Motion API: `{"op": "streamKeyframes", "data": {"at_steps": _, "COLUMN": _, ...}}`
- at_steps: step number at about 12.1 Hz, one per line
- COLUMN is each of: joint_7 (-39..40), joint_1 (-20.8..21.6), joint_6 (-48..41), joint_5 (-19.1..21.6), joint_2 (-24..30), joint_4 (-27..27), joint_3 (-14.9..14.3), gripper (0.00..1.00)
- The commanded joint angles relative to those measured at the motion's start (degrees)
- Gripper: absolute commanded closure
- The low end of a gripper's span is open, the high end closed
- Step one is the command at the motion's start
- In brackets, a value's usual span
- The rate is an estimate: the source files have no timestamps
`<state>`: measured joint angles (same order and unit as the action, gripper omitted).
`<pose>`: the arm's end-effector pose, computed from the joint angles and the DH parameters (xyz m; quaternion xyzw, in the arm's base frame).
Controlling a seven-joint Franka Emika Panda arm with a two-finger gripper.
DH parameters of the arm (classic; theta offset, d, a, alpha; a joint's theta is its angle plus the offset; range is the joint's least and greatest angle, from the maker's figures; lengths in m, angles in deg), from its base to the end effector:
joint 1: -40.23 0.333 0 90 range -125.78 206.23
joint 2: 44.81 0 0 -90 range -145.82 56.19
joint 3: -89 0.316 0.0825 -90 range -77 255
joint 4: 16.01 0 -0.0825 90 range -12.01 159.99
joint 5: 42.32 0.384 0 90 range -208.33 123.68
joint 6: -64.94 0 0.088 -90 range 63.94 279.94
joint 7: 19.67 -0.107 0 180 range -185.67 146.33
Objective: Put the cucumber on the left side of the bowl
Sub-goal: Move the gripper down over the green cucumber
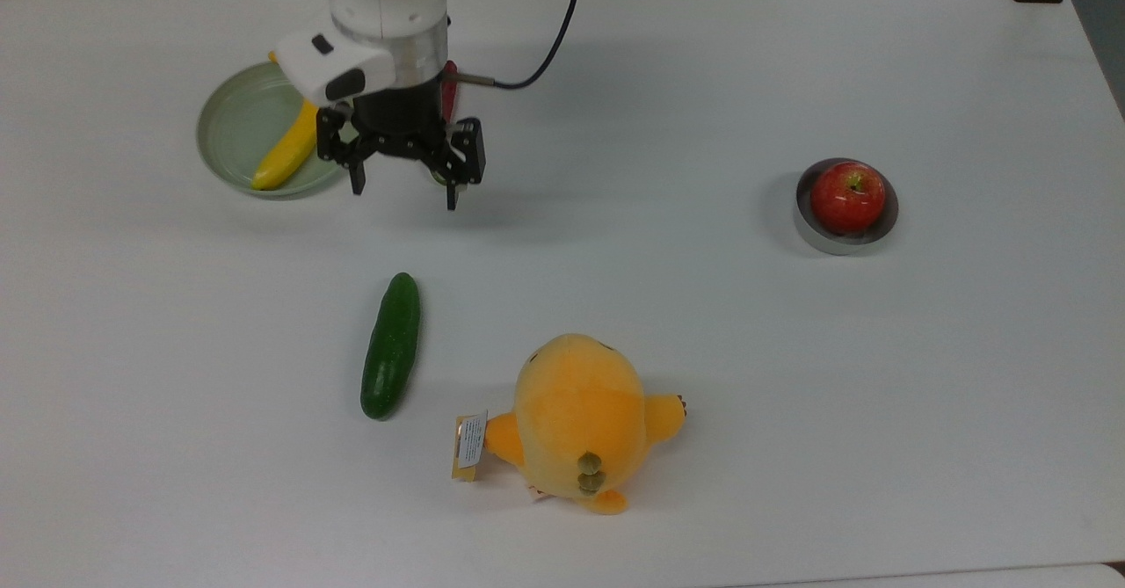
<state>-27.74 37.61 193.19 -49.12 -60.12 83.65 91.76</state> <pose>0.6562 -0.0044 0.4451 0.9915 -0.0392 0.1186 0.0359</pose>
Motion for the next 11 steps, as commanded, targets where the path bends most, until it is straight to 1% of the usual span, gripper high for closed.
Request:
{"op": "streamKeyframes", "data": {"at_steps": 1, "joint_7": 1.04, "joint_1": -0.72, "joint_6": 0.43, "joint_5": -3.48, "joint_2": -7.44, "joint_4": -8.66, "joint_3": -0.13, "gripper": 0.0}}
{"op": "streamKeyframes", "data": {"at_steps": 3, "joint_7": 0.95, "joint_1": -1.08, "joint_6": 0.43, "joint_5": -5.85, "joint_2": -11.05, "joint_4": -12.19, "joint_3": -0.21, "gripper": 0.0}}
{"op": "streamKeyframes", "data": {"at_steps": 5, "joint_7": 1.04, "joint_1": -1.08, "joint_6": 0.6, "joint_5": -8.31, "joint_2": -12.64, "joint_4": -12.64, "joint_3": -0.21, "gripper": 0.0}}
{"op": "streamKeyframes", "data": {"at_steps": 6, "joint_7": 1.04, "joint_1": -1.08, "joint_6": 1.21, "joint_5": -8.41, "joint_2": -14.12, "joint_4": -13.34, "joint_3": -0.13, "gripper": 0.0}}
{"op": "streamKeyframes", "data": {"at_steps": 8, "joint_7": 0.78, "joint_1": -0.9, "joint_6": 6.73, "joint_5": -8.32, "joint_2": -16.68, "joint_4": -13.96, "joint_3": -0.13, "gripper": 0.0}}
{"op": "streamKeyframes", "data": {"at_steps": 11, "joint_7": 0.78, "joint_1": -0.81, "joint_6": 9.13, "joint_5": -8.32, "joint_2": -18.44, "joint_4": -14.05, "joint_3": -0.13, "gripper": 0.0}}
